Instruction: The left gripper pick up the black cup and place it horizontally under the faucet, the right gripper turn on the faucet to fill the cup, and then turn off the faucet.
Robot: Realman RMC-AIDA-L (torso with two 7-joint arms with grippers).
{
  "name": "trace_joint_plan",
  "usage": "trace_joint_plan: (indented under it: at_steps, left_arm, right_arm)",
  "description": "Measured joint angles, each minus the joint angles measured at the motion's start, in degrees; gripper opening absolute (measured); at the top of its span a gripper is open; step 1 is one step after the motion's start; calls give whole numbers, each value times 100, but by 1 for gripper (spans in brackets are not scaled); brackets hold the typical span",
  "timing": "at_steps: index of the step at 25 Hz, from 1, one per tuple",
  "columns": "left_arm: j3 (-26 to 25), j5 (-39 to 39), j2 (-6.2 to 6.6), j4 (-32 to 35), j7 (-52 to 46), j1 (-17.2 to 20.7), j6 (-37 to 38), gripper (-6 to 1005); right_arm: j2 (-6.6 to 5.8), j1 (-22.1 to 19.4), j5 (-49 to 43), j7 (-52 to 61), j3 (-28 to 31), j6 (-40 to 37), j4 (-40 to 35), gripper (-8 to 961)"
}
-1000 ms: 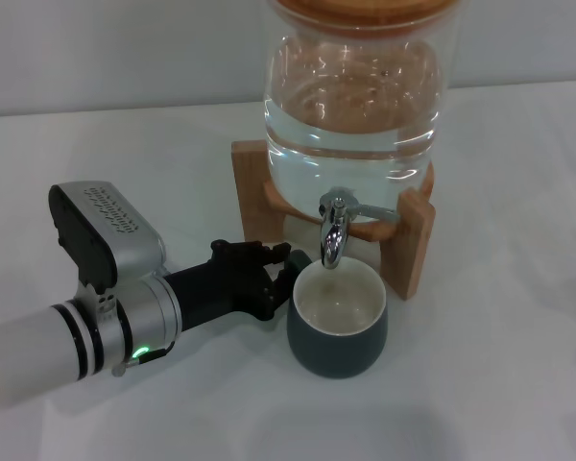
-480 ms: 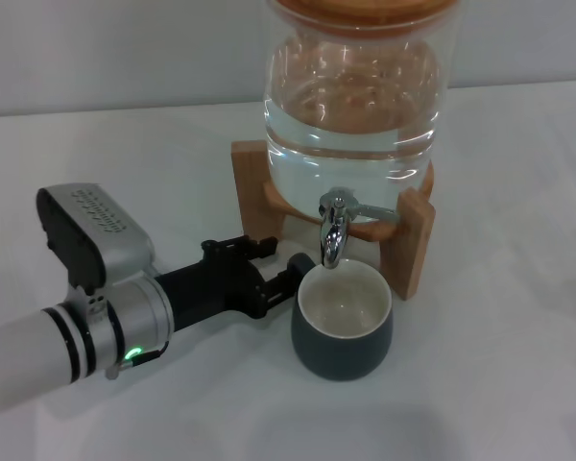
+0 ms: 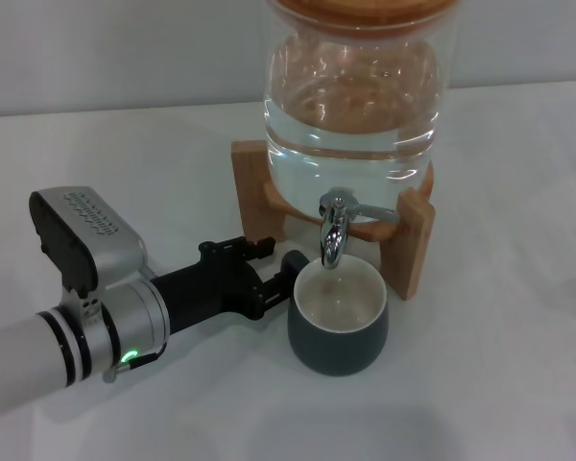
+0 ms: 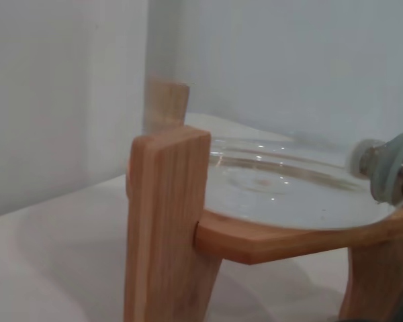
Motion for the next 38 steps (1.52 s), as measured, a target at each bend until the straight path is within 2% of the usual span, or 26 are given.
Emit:
trace_joint_plan:
  at_steps: [15,31,38]
  left_arm:
    - [-295,85,27,141,106,362,-251,516]
    - [-334,261,72,171,110,624,-561,515]
    - [-578,283,91,346,301,949,-760,515]
  right_arm:
    - [0,-39,0,15,31,12,0,826]
    - [0,-46,0,16,-3,36,0,826]
    - [1,-89,0,32,-6,76,0,826]
